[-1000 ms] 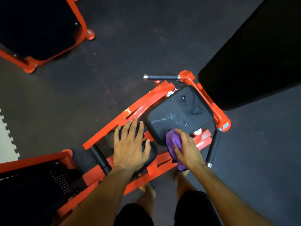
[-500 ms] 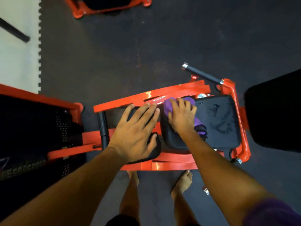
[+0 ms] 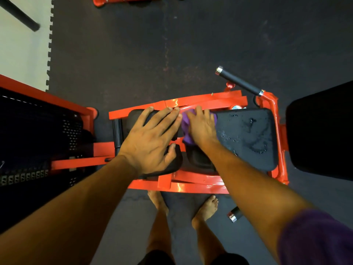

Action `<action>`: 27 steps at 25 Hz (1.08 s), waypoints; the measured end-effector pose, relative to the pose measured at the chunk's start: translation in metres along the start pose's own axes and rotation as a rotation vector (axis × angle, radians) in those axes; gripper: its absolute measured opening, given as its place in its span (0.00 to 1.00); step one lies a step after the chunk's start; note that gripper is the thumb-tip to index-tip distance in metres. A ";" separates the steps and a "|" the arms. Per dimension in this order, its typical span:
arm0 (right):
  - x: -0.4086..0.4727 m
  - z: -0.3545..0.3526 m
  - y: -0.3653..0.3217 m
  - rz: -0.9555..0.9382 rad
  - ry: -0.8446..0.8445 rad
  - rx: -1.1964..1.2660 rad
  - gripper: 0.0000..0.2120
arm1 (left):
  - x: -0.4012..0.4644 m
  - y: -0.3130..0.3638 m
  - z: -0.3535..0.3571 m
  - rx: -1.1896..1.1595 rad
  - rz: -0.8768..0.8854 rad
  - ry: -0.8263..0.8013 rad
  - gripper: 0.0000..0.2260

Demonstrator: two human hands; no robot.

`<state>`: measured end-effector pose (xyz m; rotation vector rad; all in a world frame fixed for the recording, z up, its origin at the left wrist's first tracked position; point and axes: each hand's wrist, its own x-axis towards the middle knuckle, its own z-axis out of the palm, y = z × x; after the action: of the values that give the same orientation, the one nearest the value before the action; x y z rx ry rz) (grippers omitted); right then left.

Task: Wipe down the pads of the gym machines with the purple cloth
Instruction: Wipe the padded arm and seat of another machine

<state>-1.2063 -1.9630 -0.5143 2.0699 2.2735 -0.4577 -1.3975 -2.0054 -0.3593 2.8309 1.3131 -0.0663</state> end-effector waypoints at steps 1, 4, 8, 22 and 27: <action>0.017 -0.004 -0.003 0.052 0.001 0.020 0.13 | 0.000 0.000 0.000 0.004 0.003 0.000 0.32; 0.007 0.006 0.007 0.097 0.090 0.076 0.14 | 0.000 0.000 0.001 0.006 -0.004 0.002 0.32; -0.114 0.037 0.032 -0.091 0.148 0.104 0.23 | -0.001 -0.001 -0.001 -0.001 -0.006 -0.018 0.33; -0.093 0.000 0.044 0.163 0.230 0.205 0.21 | -0.001 0.004 -0.002 0.018 0.001 0.018 0.31; -0.173 0.018 0.118 0.481 0.305 0.159 0.20 | -0.002 0.004 -0.002 0.024 -0.001 0.028 0.31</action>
<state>-1.0740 -2.1269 -0.5159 2.8221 1.8038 -0.3186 -1.3960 -2.0096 -0.3571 2.8617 1.3278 -0.0435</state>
